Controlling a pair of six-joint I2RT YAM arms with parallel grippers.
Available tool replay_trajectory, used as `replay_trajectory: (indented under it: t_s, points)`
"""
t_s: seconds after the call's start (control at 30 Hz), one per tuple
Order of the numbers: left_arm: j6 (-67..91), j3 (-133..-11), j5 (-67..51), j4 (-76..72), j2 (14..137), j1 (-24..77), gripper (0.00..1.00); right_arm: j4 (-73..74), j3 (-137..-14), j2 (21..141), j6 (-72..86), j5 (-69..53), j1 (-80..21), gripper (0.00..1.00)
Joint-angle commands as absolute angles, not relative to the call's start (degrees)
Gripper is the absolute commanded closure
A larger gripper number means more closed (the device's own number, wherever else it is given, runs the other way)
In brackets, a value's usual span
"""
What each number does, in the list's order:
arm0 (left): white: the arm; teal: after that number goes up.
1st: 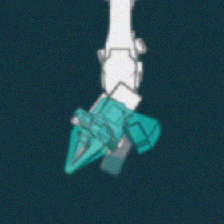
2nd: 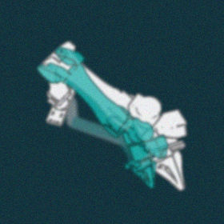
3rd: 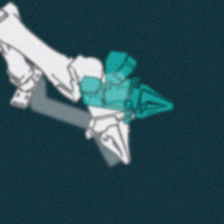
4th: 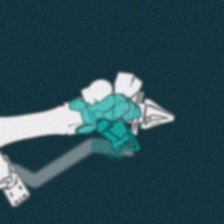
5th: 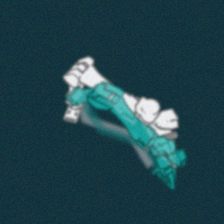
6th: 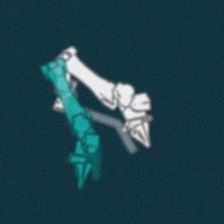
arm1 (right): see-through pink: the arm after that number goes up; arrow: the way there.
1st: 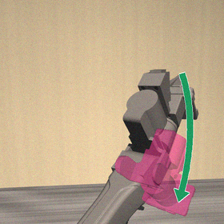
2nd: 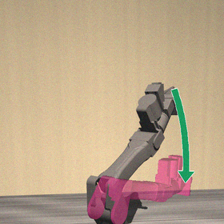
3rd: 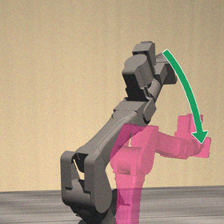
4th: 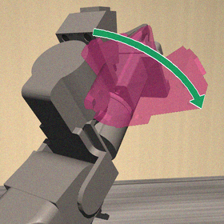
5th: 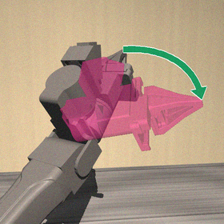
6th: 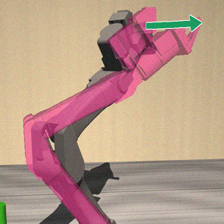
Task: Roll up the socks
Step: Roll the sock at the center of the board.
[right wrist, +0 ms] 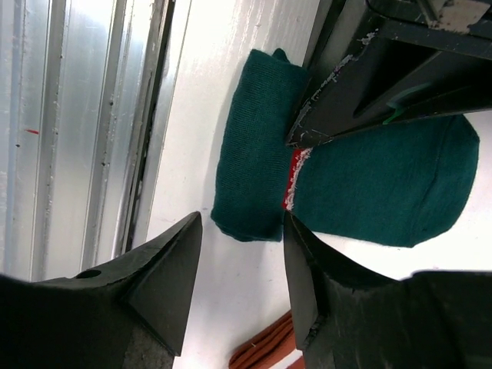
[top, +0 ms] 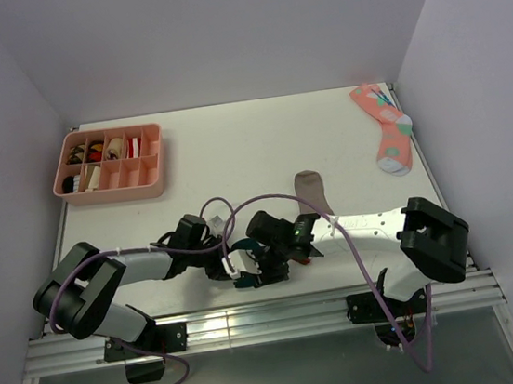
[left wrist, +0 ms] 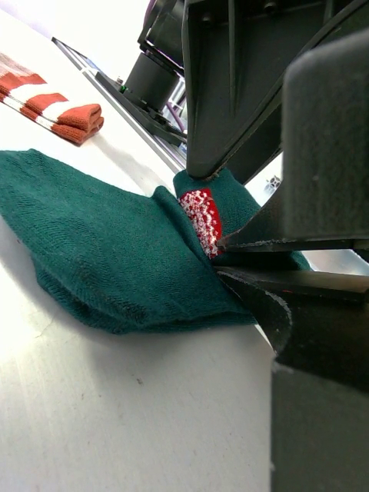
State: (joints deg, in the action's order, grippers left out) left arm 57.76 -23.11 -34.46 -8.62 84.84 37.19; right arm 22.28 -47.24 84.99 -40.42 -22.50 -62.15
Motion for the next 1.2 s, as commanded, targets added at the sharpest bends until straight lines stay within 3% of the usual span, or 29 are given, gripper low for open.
replay_trajectory:
  t_s: [0.0, 0.3, 0.57, 0.9, 1.17]
  points:
    - [54.2, -19.5, -24.0, 3.4, 87.1, 37.2, 1.0, 22.9, -48.7, 85.5, -38.7, -23.6, -62.8, 0.46]
    - [55.4, -19.4, -24.9, 1.9, 87.8, 37.1, 1.0, 22.9, -50.2, 89.1, -35.8, -24.7, -62.8, 0.44]
    - [57.4, -18.8, -25.0, 0.5, 86.0, 37.2, 1.0, 25.0, -54.2, 93.3, -33.8, -25.4, -61.6, 0.6]
    - [66.4, -17.1, -20.8, -3.3, 77.0, 37.3, 0.96, 40.2, -65.6, 103.3, -36.4, -35.1, -50.5, 0.64]
    - [71.5, -12.7, -14.1, -8.1, 70.8, 38.2, 0.95, 51.4, -75.0, 111.4, -40.3, -39.5, -47.0, 0.64]
